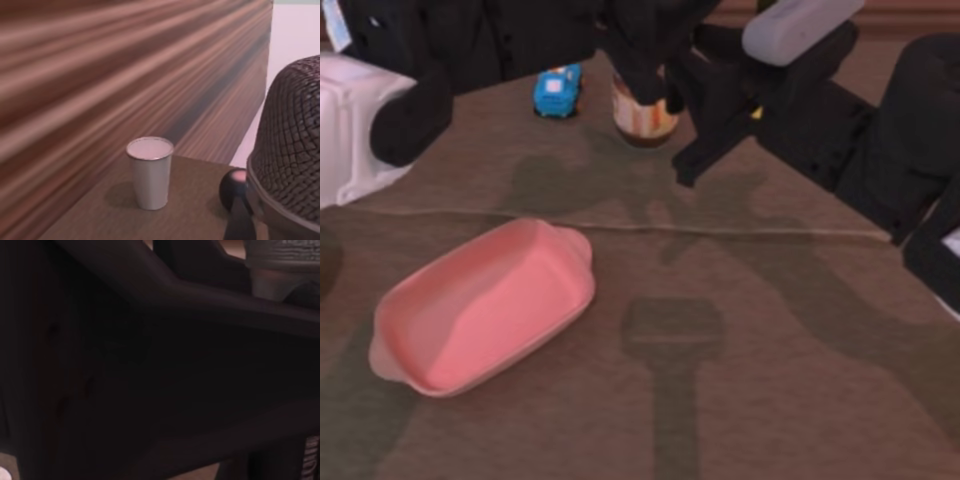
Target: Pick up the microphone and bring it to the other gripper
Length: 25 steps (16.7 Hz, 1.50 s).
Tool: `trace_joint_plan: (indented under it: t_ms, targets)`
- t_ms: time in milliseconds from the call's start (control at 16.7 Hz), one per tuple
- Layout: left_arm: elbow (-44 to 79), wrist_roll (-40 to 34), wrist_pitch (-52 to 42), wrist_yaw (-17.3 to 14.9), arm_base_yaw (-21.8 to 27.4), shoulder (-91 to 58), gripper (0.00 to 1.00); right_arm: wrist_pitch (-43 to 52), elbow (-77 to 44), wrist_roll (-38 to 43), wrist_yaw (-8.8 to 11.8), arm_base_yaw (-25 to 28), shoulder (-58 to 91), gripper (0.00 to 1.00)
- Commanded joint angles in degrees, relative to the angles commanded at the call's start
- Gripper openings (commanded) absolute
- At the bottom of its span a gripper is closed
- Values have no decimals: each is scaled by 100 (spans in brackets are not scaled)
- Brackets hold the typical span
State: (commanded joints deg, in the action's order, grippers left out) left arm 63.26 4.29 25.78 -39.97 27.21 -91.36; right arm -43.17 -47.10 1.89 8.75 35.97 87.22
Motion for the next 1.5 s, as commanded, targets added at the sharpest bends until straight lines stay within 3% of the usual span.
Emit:
trace_joint_plan:
  t_ms: [360,1140,1500]
  targets:
    - [0,0,0,0,0,0,0,0,0,0,0,0,0,0]
    - [0,0,0,0,0,0,0,0,0,0,0,0,0,98]
    - [0,0,0,0,0,0,0,0,0,0,0,0,0,100]
